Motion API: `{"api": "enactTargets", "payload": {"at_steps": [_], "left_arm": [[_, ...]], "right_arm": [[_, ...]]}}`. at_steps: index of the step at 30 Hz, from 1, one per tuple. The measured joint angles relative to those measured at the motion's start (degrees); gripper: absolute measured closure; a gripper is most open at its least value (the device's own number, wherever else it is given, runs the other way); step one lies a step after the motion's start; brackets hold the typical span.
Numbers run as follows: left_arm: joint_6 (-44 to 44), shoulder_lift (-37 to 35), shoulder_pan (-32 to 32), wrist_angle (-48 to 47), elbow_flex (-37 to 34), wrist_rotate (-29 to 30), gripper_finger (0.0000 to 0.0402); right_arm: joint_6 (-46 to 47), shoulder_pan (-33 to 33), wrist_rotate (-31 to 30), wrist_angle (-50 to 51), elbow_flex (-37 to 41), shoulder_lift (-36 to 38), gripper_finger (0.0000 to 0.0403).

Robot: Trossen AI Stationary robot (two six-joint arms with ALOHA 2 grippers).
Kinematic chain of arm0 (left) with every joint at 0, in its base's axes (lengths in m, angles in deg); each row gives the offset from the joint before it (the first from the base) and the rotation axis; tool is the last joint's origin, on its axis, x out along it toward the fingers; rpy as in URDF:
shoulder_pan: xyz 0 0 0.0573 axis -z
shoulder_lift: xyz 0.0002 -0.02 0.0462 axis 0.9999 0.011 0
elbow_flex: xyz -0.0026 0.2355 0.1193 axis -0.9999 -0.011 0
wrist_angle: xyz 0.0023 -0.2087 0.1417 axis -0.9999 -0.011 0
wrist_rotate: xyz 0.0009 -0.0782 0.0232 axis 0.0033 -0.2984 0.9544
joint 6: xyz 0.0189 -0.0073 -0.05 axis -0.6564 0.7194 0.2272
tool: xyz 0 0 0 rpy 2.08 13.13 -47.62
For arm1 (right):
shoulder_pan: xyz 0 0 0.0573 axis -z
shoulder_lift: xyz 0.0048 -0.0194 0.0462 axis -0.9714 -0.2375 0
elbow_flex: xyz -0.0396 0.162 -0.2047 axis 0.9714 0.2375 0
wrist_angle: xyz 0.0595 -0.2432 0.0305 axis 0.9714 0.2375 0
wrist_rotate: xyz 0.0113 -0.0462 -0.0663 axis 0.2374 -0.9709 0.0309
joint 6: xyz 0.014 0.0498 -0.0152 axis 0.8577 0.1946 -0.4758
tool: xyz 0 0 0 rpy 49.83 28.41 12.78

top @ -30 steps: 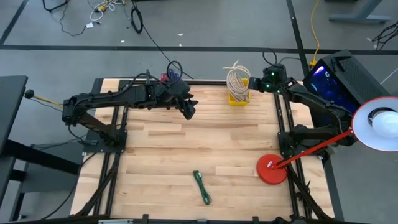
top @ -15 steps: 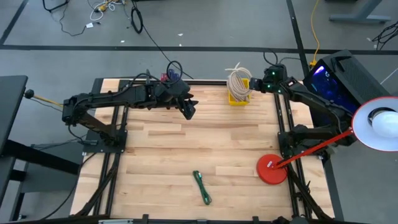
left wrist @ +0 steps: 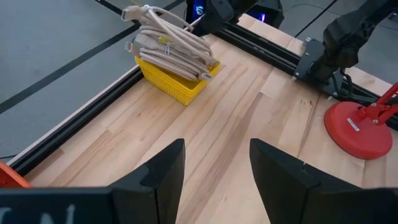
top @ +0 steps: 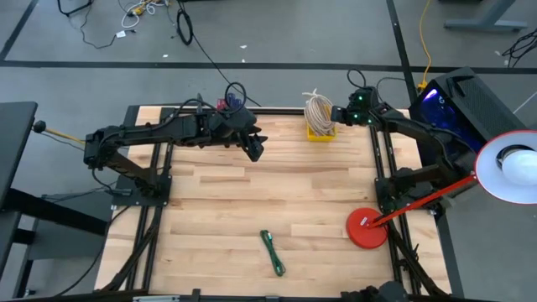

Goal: Pick & Place USB Port
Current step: Put the brown HDMI cable into the yellow bin

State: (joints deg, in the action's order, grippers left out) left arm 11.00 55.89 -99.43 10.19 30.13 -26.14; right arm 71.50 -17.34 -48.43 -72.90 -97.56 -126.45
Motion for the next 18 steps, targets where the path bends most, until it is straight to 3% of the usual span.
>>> {"api": "enactTargets", "payload": {"at_steps": [18], "left_arm": [[-0.02,0.0,-0.04,0.0,0.0,0.02,0.0216]], "right_arm": [[-1.78,0.78,1.32,-0.16,-0.02,-4.34,0.0402]]}}
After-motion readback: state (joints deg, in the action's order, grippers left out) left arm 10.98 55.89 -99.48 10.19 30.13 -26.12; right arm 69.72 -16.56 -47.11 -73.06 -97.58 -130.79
